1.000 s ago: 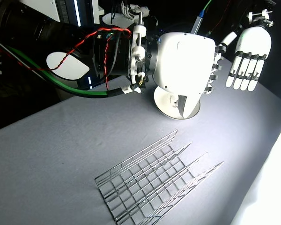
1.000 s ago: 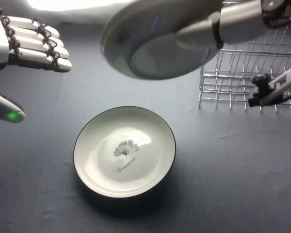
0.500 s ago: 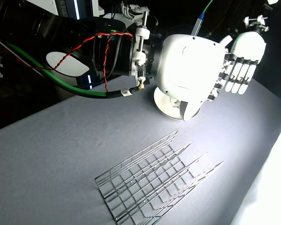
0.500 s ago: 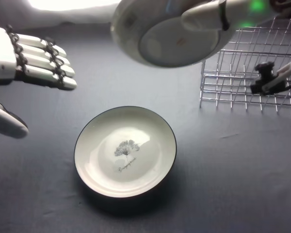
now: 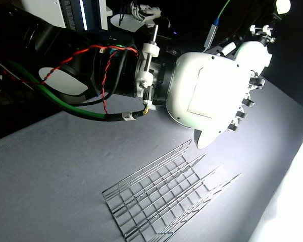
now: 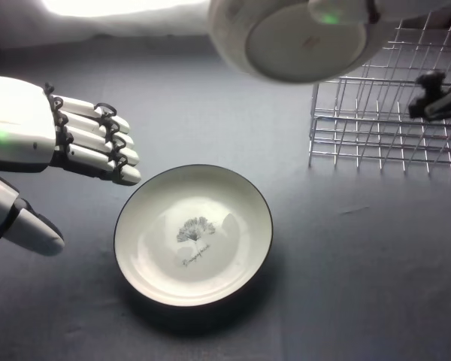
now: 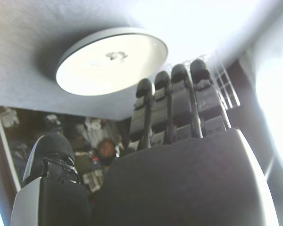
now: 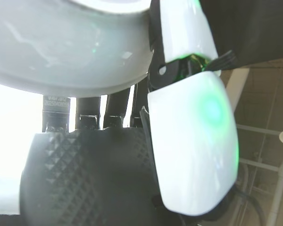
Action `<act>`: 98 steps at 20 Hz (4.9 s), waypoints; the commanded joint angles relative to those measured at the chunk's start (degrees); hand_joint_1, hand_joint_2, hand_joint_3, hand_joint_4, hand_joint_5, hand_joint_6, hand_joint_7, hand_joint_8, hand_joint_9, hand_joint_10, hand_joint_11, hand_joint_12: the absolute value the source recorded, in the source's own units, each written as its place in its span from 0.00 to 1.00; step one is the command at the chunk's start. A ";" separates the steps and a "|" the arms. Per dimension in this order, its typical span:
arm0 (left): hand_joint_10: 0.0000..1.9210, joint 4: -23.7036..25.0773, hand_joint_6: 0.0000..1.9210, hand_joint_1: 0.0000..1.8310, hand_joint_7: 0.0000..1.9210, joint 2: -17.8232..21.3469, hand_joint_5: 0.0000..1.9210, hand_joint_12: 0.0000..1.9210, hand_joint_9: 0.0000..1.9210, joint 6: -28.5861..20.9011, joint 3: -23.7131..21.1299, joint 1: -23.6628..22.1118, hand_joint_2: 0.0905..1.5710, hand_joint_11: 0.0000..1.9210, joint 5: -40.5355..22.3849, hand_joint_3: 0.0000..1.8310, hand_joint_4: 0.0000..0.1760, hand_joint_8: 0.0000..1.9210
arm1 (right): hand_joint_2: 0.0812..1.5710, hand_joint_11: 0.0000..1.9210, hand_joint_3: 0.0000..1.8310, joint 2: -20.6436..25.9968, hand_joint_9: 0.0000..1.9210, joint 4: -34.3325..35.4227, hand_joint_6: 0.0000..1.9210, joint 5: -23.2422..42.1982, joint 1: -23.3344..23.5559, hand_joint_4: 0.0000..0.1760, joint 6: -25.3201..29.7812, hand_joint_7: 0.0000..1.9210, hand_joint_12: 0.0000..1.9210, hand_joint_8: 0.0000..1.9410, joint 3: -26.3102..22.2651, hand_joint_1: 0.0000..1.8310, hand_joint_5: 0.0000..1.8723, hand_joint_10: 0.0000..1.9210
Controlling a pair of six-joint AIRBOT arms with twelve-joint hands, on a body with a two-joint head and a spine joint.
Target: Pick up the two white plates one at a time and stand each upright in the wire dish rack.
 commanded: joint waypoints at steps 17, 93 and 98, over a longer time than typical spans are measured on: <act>0.00 -3.79 0.00 0.00 0.05 -0.50 0.07 0.02 0.02 -0.13 -4.06 4.26 0.70 0.00 -1.75 0.00 0.00 0.00 | 0.63 0.56 0.00 6.81 0.64 0.77 0.40 10.07 -3.15 0.00 1.06 0.72 0.46 0.12 1.53 0.76 0.55 0.36; 0.01 -10.34 0.00 0.00 0.06 -1.89 0.07 0.07 0.05 -0.05 -1.20 3.06 0.71 0.03 -1.14 0.00 0.00 0.01 | 0.72 0.00 0.01 3.71 0.00 -63.74 0.00 22.41 -14.55 0.00 0.08 0.00 0.00 0.00 -1.99 0.90 0.00 0.00; 0.00 -8.97 0.00 0.00 0.05 -2.91 0.06 0.07 0.04 0.35 -0.25 5.35 0.71 0.01 0.36 0.00 0.00 0.00 | 0.73 0.01 0.01 3.76 0.00 -63.70 0.00 22.87 -15.08 0.00 0.05 0.00 0.01 0.00 -2.02 0.85 0.00 0.00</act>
